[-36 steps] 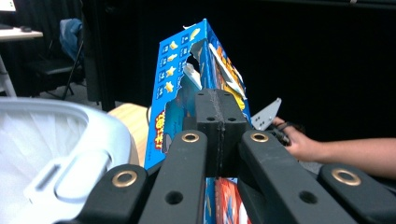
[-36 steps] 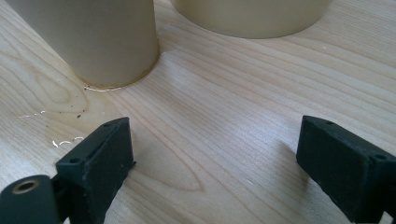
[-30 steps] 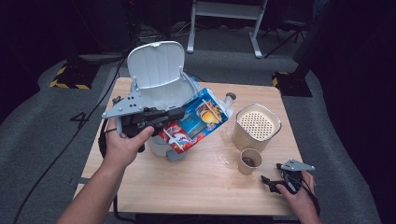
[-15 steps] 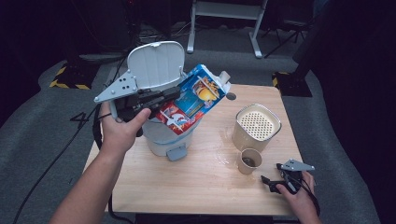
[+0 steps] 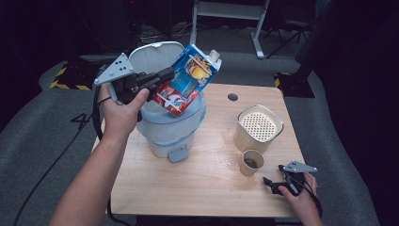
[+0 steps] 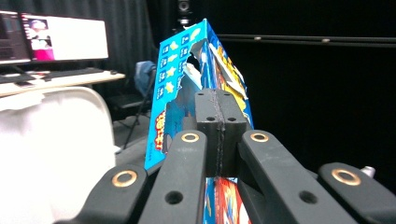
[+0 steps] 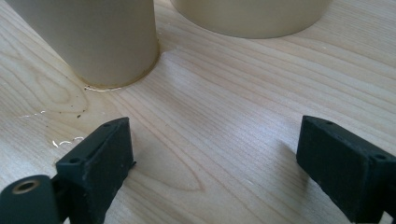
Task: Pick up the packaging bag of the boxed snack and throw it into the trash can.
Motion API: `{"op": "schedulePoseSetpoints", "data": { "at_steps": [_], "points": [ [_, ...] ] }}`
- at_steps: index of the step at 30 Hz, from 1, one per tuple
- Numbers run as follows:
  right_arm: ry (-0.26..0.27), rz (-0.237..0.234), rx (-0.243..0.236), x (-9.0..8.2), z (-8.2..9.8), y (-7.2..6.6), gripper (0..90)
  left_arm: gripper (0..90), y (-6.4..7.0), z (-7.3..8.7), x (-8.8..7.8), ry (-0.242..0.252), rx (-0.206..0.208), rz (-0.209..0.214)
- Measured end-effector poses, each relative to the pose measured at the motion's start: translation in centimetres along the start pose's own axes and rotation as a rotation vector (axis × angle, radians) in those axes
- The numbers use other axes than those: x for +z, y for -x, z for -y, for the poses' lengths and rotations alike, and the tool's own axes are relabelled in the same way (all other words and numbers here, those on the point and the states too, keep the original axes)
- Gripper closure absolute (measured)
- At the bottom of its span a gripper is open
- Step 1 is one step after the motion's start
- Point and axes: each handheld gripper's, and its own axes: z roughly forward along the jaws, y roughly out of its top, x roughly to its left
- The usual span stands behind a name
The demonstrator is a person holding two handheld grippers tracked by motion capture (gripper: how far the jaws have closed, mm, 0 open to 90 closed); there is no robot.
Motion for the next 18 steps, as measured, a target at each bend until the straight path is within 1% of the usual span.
{"op": "schedulePoseSetpoints", "data": {
  "at_steps": [2, 4, 5, 7, 11, 15, 18],
  "points": [
    [0.0, 0.0, 0.0, 0.0, 0.0, 0.0, 10.8, 89.9, -0.5, -0.1, 0.2, 0.001, -0.002, -0.015],
    [0.0, 0.0, 0.0, 0.0, 0.0, 0.0, 10.8, 89.9, -0.9, -0.1, 0.4, 0.006, 0.007, -0.03],
    [0.0, 0.0, -0.001, 0.0, 0.0, 0.0, 10.8, 89.8, -1.0, -0.1, 0.4, 0.009, 0.003, -0.036],
    [0.0, 0.0, -0.001, 0.0, 0.0, 0.0, 10.8, 89.9, -1.4, 0.0, 0.6, 0.0, 0.017, -0.057],
    [0.0, 0.0, 0.0, 0.0, 0.0, 0.0, 10.8, 89.8, -2.3, 0.3, 0.7, -0.018, 0.04, -0.114],
    [0.0, 0.0, -0.001, 0.0, 0.0, 0.0, 10.8, 89.8, -2.4, 0.6, 0.9, -0.015, 0.054, -0.126],
    [0.0, 0.0, 0.0, 0.0, 0.0, 0.0, 10.8, 89.7, -2.4, 0.7, 1.1, -0.024, 0.075, -0.132]
  ]
}}
